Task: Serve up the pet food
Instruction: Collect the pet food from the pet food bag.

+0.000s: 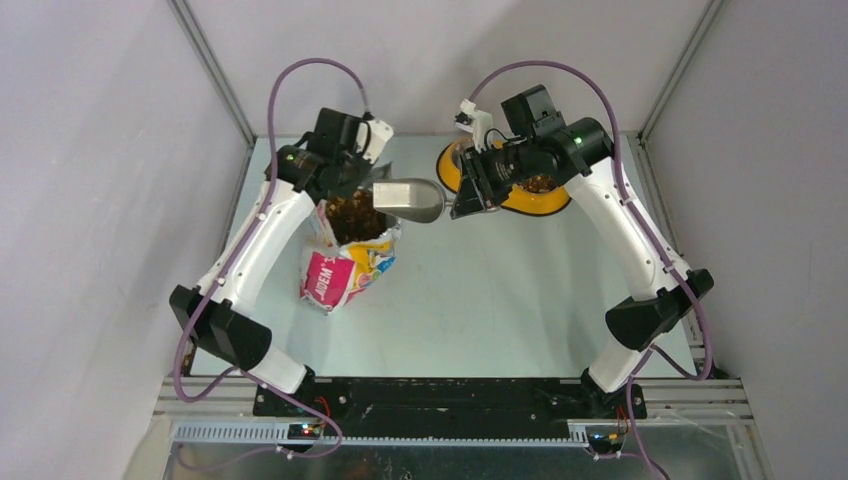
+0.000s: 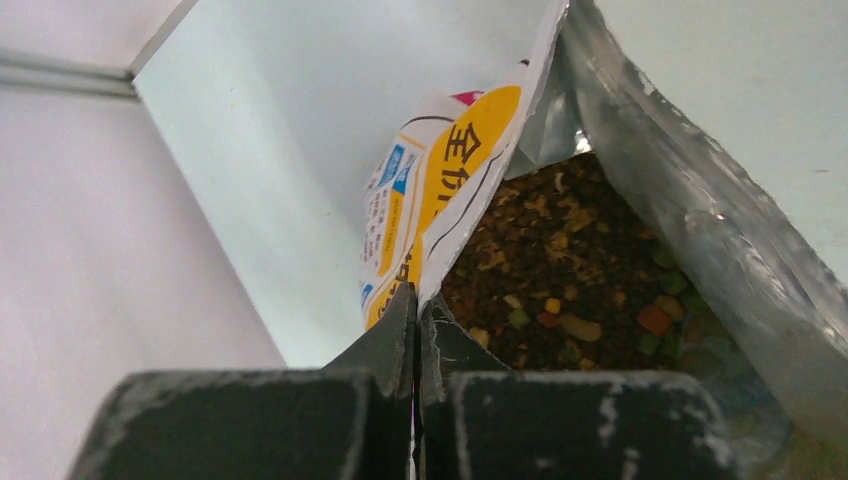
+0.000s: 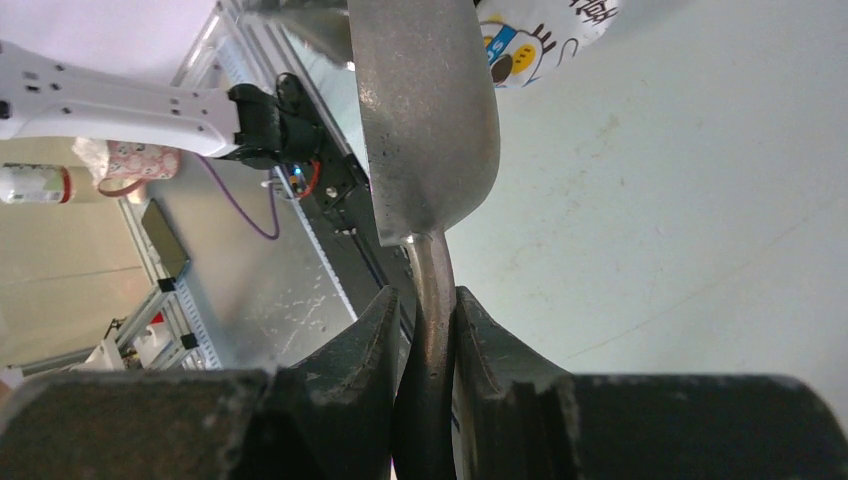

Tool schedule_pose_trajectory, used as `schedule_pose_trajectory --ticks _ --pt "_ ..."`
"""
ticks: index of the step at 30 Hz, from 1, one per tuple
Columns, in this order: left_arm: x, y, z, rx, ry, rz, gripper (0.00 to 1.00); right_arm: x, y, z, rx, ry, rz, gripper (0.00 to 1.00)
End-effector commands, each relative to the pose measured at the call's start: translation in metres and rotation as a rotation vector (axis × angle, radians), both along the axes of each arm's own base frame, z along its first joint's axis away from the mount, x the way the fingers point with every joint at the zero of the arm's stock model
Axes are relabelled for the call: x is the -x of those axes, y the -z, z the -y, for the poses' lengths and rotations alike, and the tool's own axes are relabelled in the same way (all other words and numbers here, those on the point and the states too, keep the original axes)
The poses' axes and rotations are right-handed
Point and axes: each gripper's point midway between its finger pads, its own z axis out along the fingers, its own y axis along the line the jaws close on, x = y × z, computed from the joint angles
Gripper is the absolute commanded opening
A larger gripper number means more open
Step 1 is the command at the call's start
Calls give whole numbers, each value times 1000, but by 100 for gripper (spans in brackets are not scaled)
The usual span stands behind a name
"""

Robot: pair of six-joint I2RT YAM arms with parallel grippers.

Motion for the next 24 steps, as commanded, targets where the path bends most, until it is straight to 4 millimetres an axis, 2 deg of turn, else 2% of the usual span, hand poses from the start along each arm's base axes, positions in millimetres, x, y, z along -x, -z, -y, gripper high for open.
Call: schedule_pose_trajectory --ticks 1,6,10,16,24 --pt "4 -18 41 111 60 72 0 -4 7 4 70 10 42 0" --pt "10 -26 71 245 105 55 0 -2 28 11 186 19 72 0" --pt "20 -28 97 344 178 23 0 -3 39 11 210 14 53 0" --pt "36 0 124 356 228 -41 0 -16 65 2 233 9 -43 0" --pt "45 4 143 399 226 -50 0 -32 93 -4 276 49 -108 0"
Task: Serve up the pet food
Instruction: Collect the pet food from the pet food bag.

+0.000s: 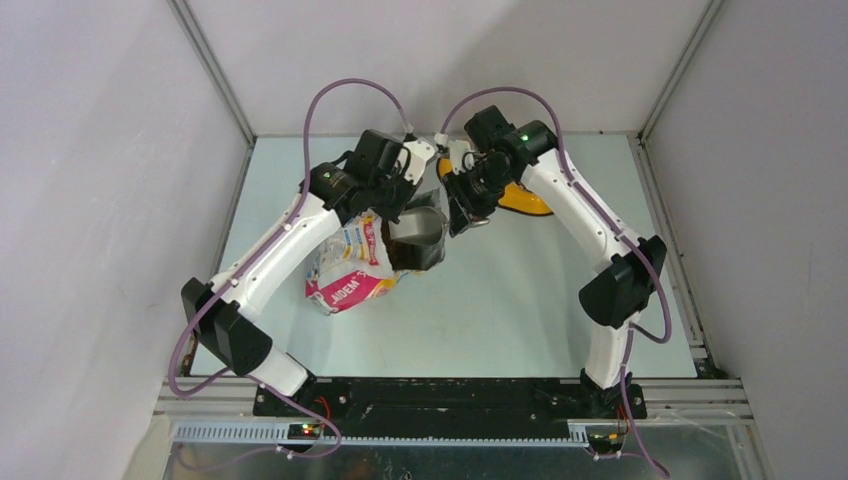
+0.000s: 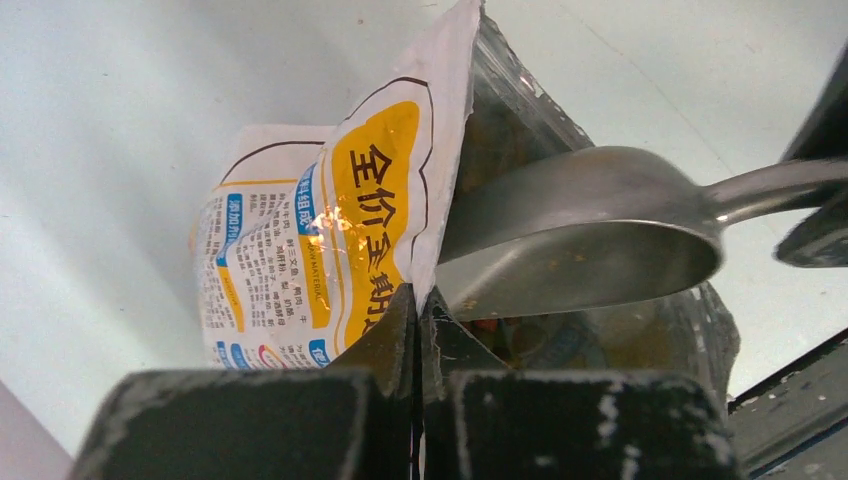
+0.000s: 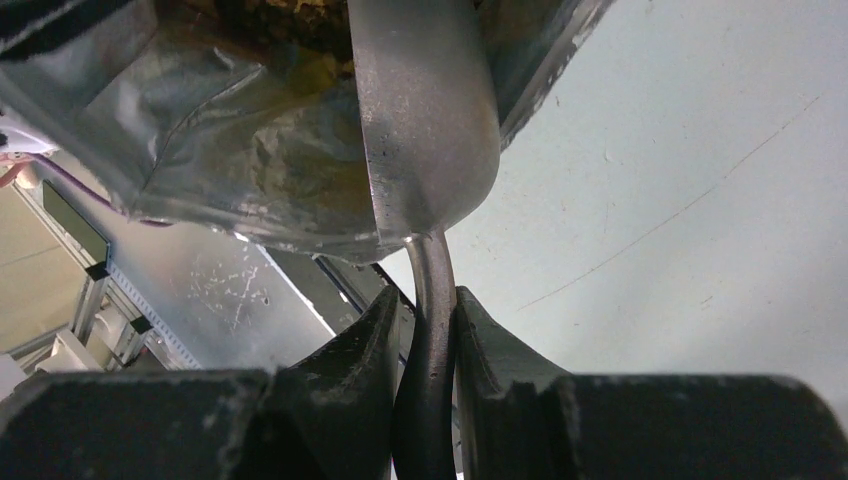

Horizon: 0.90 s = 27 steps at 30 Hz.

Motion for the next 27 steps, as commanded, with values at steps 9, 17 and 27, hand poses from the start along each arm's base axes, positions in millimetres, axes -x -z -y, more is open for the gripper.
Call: schedule_pose_trajectory --ticks 9,17,27 --pt "0 -22 50 214 -22 2 0 -30 35 -15 58 81 -17 0" --pt "-6 6 64 231 -63 -66 0 -30 71 -39 89 84 -89 0" --pt "-9 28 46 235 -95 -74 0 -2 90 -115 -58 -33 -221 0"
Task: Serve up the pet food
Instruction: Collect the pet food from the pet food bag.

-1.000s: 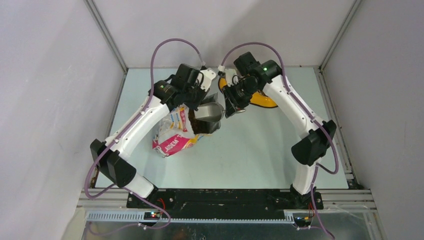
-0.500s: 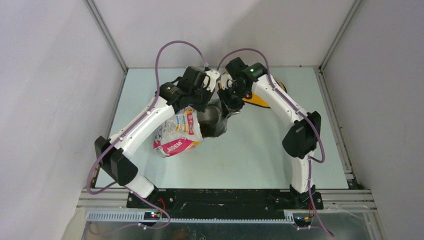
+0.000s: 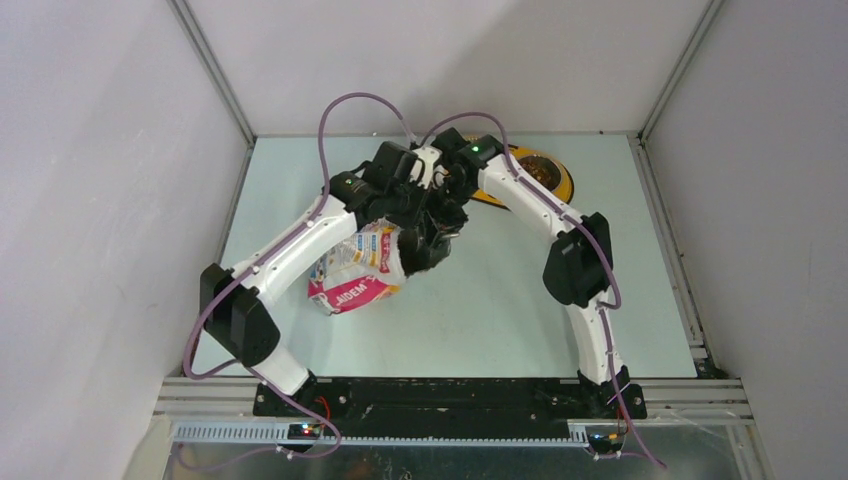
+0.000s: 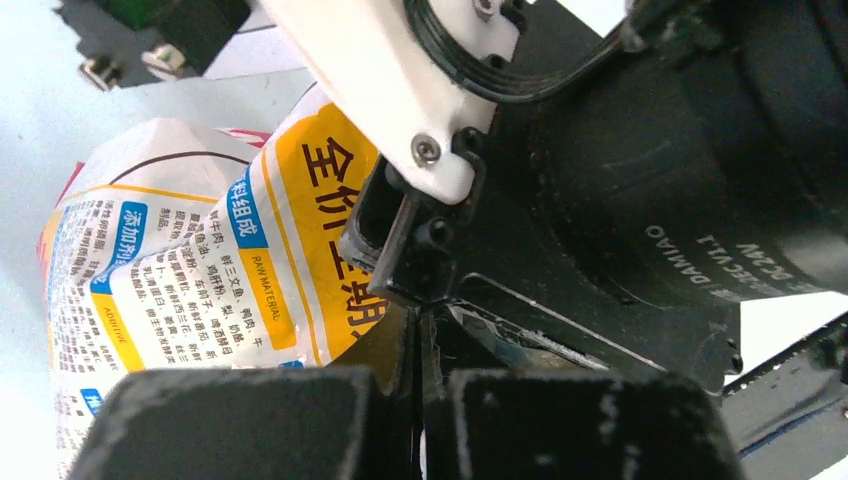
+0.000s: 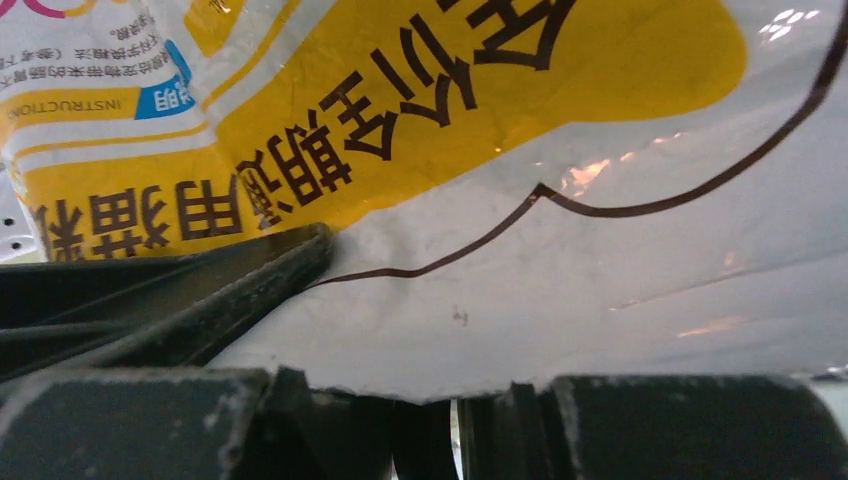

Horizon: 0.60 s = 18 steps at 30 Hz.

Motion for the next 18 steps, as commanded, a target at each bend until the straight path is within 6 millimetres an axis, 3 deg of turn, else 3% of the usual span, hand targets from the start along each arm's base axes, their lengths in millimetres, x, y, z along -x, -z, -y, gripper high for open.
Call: schedule_pose_trajectory --ticks 1,6,11,15,18 --pt "-14 -15 3 102 3 74 0 16 15 -74 -137 -87 -18 0" --pt "-14 -2 -24 91 -40 77 0 17 12 -106 -294 -114 -118 0" --pt "-8 -8 -44 123 -12 92 0 26 6 -125 -439 -127 -280 0" --pt "-4 -24 -56 143 18 117 0 34 -14 -134 -580 -175 -384 0" --pt "0 -36 -67 124 38 149 0 34 -46 -134 -701 -229 -403 0"
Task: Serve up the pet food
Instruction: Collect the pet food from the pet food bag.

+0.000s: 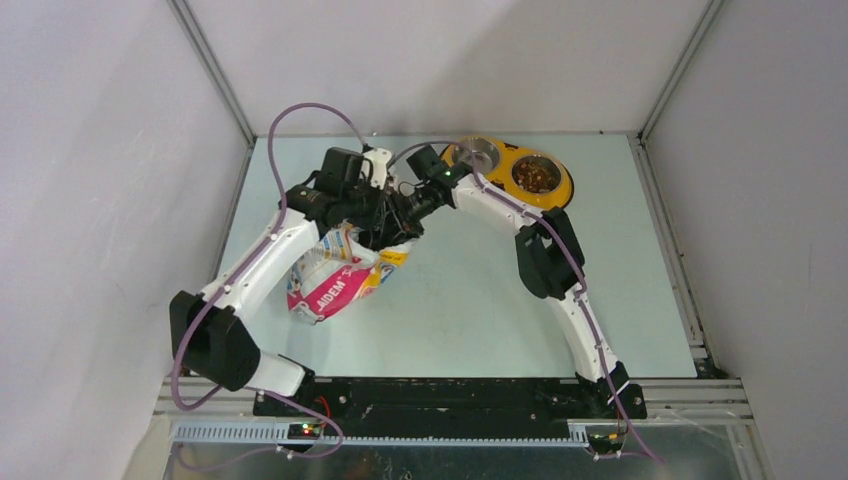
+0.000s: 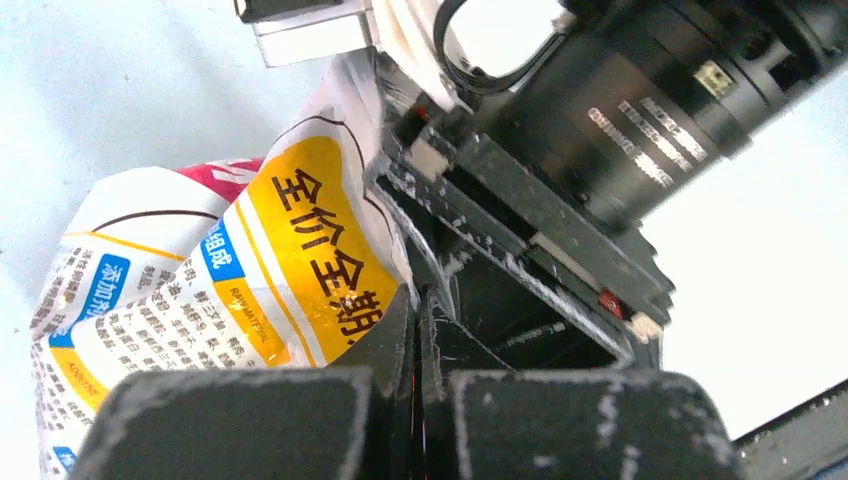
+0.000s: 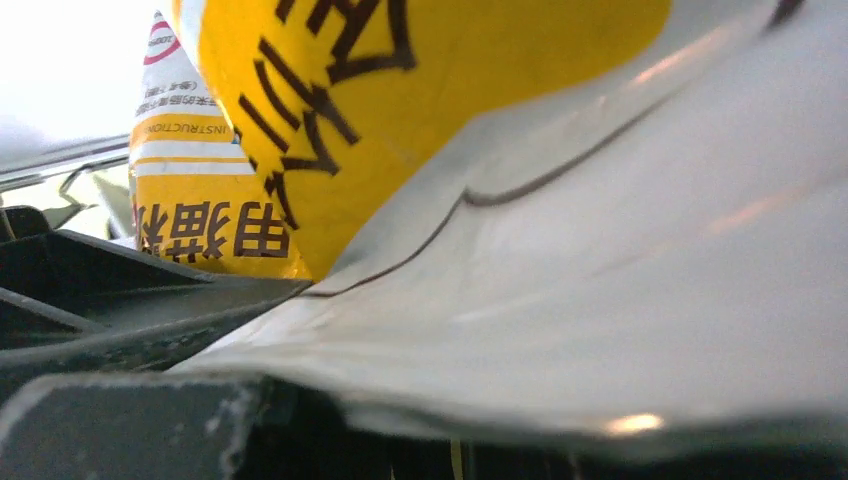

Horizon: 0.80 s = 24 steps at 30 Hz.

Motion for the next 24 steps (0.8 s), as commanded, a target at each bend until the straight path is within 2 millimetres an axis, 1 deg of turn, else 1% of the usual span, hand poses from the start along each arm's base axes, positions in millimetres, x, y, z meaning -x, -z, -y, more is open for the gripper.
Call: schedule_pose_trajectory --ticks 1,2,3,4,5,8,11,12,13,14,15,16,17,18,20,21,22,24 --pt "16 -54 10 87 141 120 0 36 -61 -27 -351 -202 -85 0" --pt "18 -58 6 80 146 128 0 32 -76 -26 -391 -202 -64 0" --pt "20 -60 5 79 148 131 0 35 -73 -22 -395 -206 -90 0" --pt "21 -64 2 75 151 142 0 32 -90 -20 -438 -205 -61 0" --pt "23 -65 1 75 155 145 0 35 -85 -16 -438 -207 -86 0" --pt "27 -77 -6 63 160 175 0 36 -100 -5 -489 -204 -80 0" --pt "30 -88 -12 58 154 199 0 36 -105 5 -477 -180 -84 0" --pt "32 -91 -15 57 147 206 0 34 -103 6 -486 -184 -35 0" --pt "32 -95 -17 57 145 215 0 35 -98 10 -415 -142 -94 0" --pt "35 -99 -20 59 140 224 0 33 -99 10 -440 -163 7 0" --pt "36 -104 -22 60 139 237 0 35 -94 15 -377 -135 -30 0" --pt "37 -106 -25 61 134 238 0 35 -94 16 -389 -147 26 0" --pt "39 -109 -28 61 130 244 0 36 -96 21 -383 -144 26 0" --pt "41 -111 -29 64 131 245 0 38 -93 23 -373 -137 17 0" --pt "44 -116 -32 68 128 254 0 38 -94 28 -365 -119 30 0" --pt "46 -118 -34 68 129 259 0 39 -99 32 -367 -114 44 0" --pt "47 -120 -35 70 132 261 0 38 -97 35 -360 -106 46 0" --pt "51 -123 -37 73 133 268 0 37 -104 43 -359 -90 64 0"
